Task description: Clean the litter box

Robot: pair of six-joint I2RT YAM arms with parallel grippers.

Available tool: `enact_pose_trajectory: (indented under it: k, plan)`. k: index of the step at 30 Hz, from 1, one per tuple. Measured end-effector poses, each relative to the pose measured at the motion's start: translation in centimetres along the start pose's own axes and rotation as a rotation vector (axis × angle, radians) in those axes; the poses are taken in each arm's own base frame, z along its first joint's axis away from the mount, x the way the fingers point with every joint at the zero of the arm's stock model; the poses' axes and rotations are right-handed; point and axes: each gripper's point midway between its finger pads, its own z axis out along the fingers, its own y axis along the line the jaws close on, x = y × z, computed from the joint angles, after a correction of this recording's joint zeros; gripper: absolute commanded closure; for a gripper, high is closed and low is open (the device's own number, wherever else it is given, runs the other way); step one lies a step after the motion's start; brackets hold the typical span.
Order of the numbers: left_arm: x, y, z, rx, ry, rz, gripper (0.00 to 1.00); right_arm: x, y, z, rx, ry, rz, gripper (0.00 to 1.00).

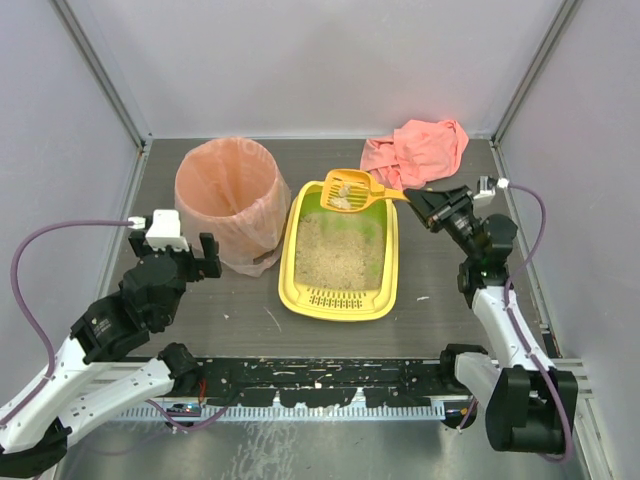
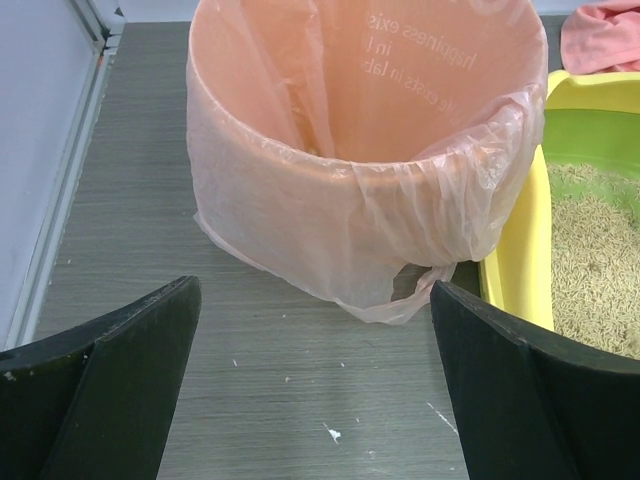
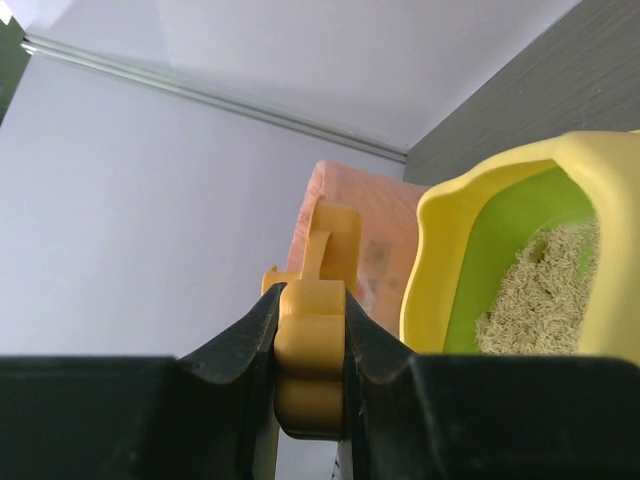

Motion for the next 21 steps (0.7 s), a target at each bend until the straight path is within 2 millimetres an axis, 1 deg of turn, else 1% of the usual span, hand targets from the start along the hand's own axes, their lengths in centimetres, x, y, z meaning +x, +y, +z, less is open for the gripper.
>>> enact_pose_trajectory:
  k: [4, 8, 11, 15, 16, 21]
  plan:
    - [0.0, 0.1, 0.0, -0.007, -0.002, 0.000, 0.01, 1.0, 3.1, 2.6, -0.026, 0.043, -0.024, 0.99]
    - [0.0, 0.4, -0.1, -0.018, -0.003, -0.009, 0.02, 2.1, 6.1, 5.8, -0.067, 0.072, -0.045, 0.99]
    - [0.2, 0.7, -0.2, -0.025, 0.001, -0.018, 0.02, 2.7, 7.0, 8.2, -0.071, 0.081, -0.058, 0.99]
    - [1.0, 1.0, -0.5, -0.034, 0.029, -0.027, 0.02, 3.7, 8.1, 12.5, -0.078, 0.109, -0.107, 0.99]
    - [1.3, 1.1, -0.6, -0.038, 0.037, -0.026, 0.02, 4.2, 8.4, 13.7, -0.083, 0.121, -0.127, 0.99]
    - [1.5, 2.0, -1.1, -0.059, 0.037, -0.052, 0.02, 7.2, 9.9, 17.5, -0.122, 0.181, -0.260, 0.99]
